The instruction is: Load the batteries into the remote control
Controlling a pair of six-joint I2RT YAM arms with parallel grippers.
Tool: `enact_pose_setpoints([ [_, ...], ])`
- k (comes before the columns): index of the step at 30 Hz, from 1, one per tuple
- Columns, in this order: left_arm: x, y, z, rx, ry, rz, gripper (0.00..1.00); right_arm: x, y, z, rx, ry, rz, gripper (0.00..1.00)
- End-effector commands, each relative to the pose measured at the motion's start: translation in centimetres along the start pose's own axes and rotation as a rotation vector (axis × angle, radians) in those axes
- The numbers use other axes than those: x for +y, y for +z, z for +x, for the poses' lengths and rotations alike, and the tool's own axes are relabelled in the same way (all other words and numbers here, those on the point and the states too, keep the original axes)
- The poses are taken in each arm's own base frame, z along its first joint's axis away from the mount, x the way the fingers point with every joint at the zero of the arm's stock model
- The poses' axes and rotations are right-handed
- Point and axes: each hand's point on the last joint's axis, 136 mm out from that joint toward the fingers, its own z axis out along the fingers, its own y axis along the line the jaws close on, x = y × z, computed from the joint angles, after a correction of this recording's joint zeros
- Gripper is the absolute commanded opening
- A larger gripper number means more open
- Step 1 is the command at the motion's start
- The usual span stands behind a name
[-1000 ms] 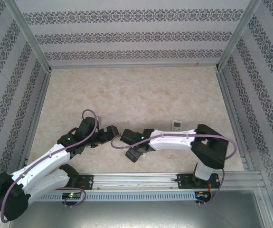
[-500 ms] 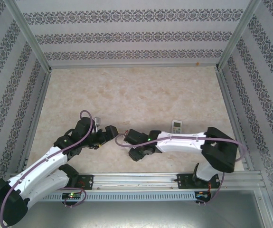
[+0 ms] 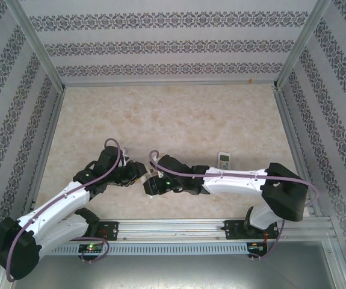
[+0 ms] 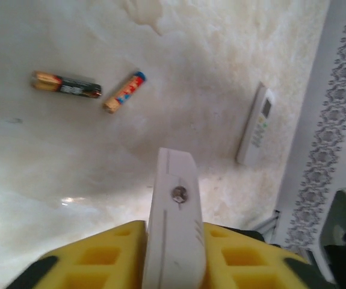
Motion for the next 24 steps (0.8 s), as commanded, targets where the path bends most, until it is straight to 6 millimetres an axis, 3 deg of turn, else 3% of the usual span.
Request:
enact_pose_setpoints([
  [1,-0.5,-0.4,0.0,0.001,-0.003,0.014,0.18,2.9,0.8,-1.2,-0.015,0.033,-0.115,0.46],
  [6,1.3,-2.2,-1.5,-0.057,0.056,-0.195,0.11,3.1,-1.2,-3.2,-0.076,0.025,-0.094,0.72],
  [10,2.2,-5.9,-4.6,-0.137,0.190,-0.503,0.07,0.8,-4.8,-5.3,-0.176,0.042,-0.032,0.87],
  [13,1.5,-9.0,-8.9,-0.184,0.347,-0.779,0.05,-2.0,-7.0,-6.5,-0.248,0.064,0.033,0.89],
  [17,1.1,-12.0,-16.6,-0.210,0.496,-1.196,0.01,-4.5,-9.0,-7.2,-0.260,0.067,0.124,0.89],
  [21,1.5,-12.6,-23.5,-0.187,0.558,-1.512,0.01,-5.0,-9.9,-7.2,-0.246,0.048,0.152,0.89],
  [24,2.1,-11.0,-27.3,-0.152,0.604,-1.628,0.01,-5.4,-10.4,-6.9,-0.254,0.052,0.164,0.89],
])
